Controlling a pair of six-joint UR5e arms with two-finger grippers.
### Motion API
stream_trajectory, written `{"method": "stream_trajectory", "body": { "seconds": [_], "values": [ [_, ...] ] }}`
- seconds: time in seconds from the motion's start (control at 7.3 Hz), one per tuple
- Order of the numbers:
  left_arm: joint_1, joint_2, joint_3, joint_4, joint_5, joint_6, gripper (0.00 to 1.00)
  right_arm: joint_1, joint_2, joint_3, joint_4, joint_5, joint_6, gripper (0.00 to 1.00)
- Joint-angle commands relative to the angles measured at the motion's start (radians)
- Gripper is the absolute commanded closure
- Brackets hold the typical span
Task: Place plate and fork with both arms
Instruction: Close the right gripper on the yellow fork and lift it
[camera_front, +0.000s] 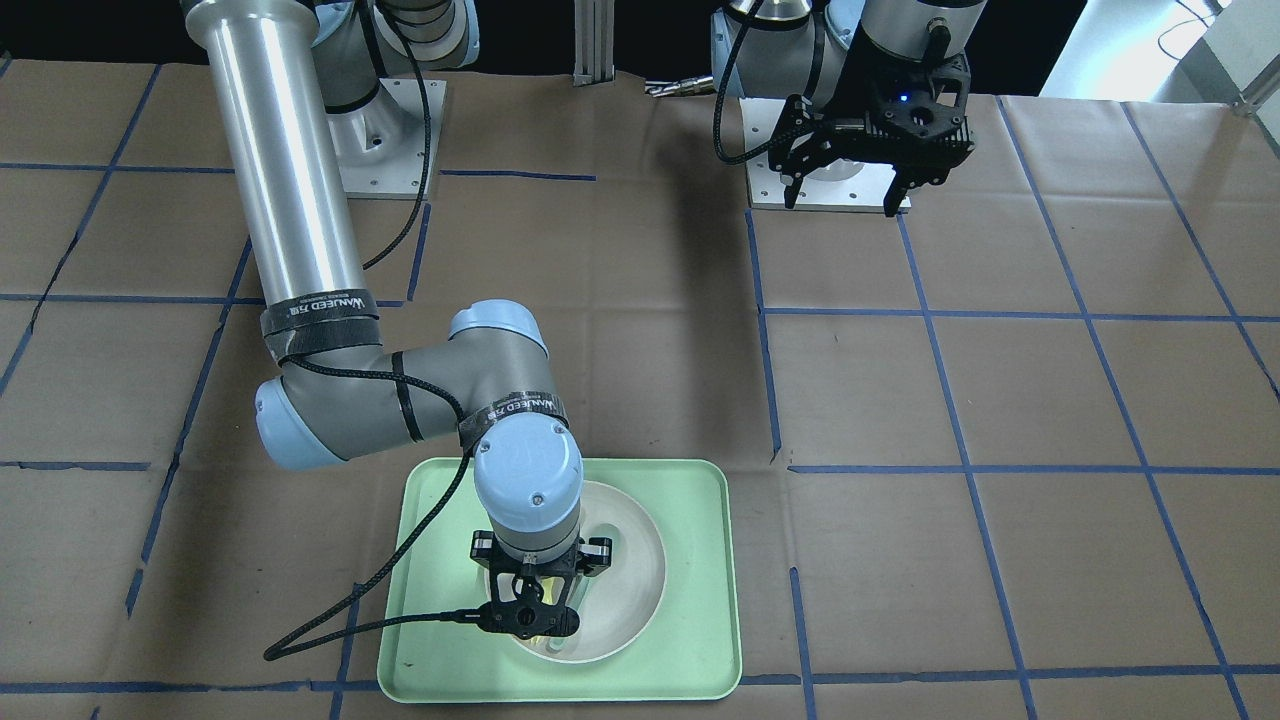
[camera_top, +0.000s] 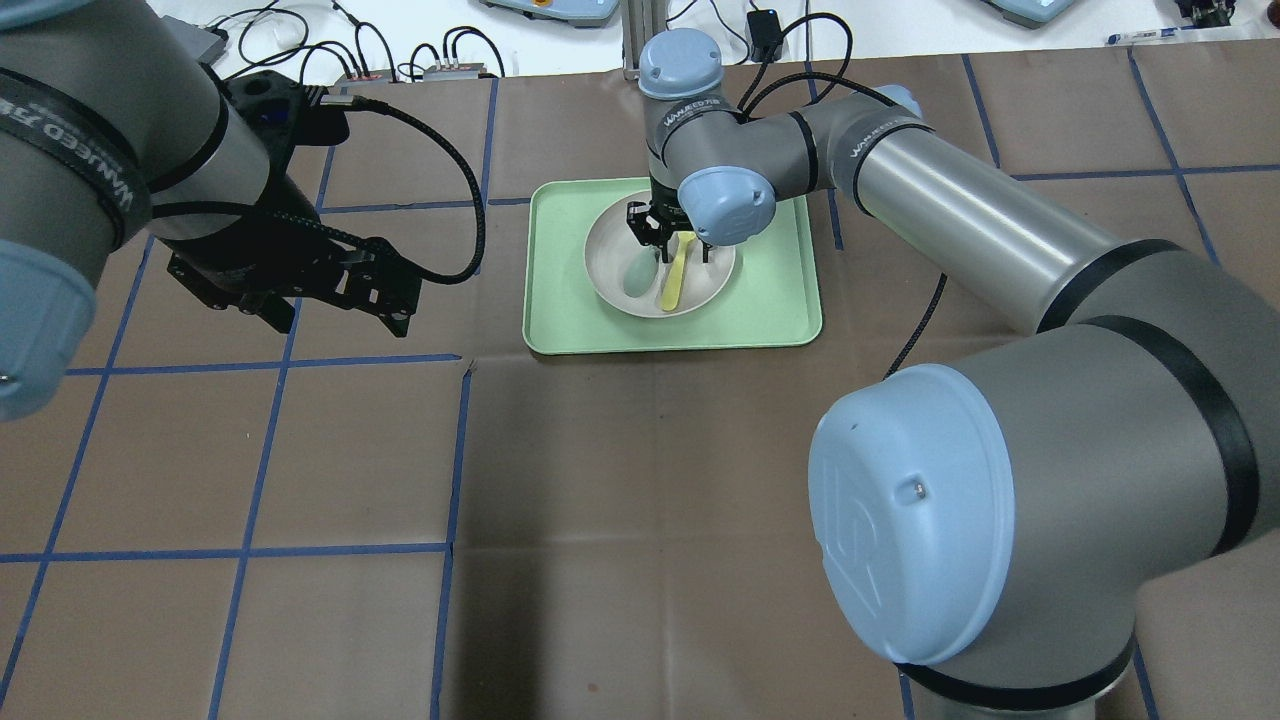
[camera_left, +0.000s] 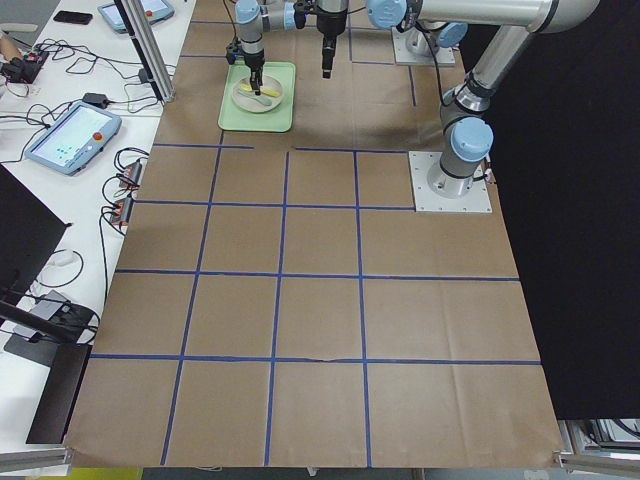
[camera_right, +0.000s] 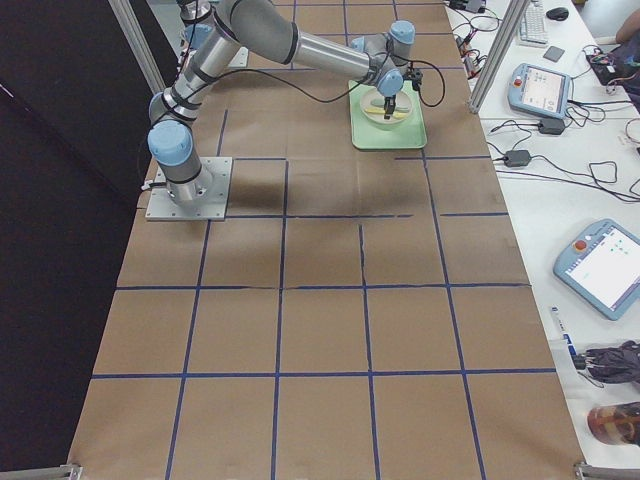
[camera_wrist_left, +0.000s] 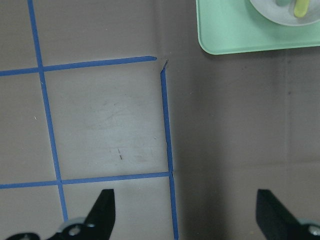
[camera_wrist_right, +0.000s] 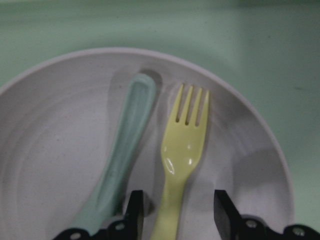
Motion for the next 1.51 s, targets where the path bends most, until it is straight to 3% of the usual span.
{"method": "stream_trajectory", "body": {
  "seconds": [0.0, 0.41, 0.55, 0.82, 1.1, 1.37],
  "values": [
    [0.003, 0.0, 0.001, -0.001, 0.0, 0.003, 0.01, -0.002, 0.0, -0.001, 0.0, 0.0, 0.0, 0.47],
    [0.003, 0.003, -0.001, -0.001, 0.001, 0.011, 0.01, 0.0, 0.003, -0.001, 0.0, 0.002, 0.002, 0.7],
    [0.003, 0.003, -0.001, -0.001, 0.001, 0.011, 0.01, 0.0, 0.002, -0.003, 0.0, 0.002, 0.024, 0.83],
    [0.003, 0.003, -0.001, -0.001, 0.001, 0.014, 0.01, 0.0, -0.003, -0.004, 0.0, 0.002, 0.035, 0.96],
    [0.005, 0.003, -0.001, -0.001, 0.003, 0.015, 0.01, 0.006, -0.007, -0.033, 0.009, 0.002, 0.037, 0.97],
    [0.003, 0.003, -0.001, -0.001, 0.001, 0.015, 0.01, 0.011, -0.017, -0.155, 0.174, 0.021, 0.052, 0.97]
  ]
}}
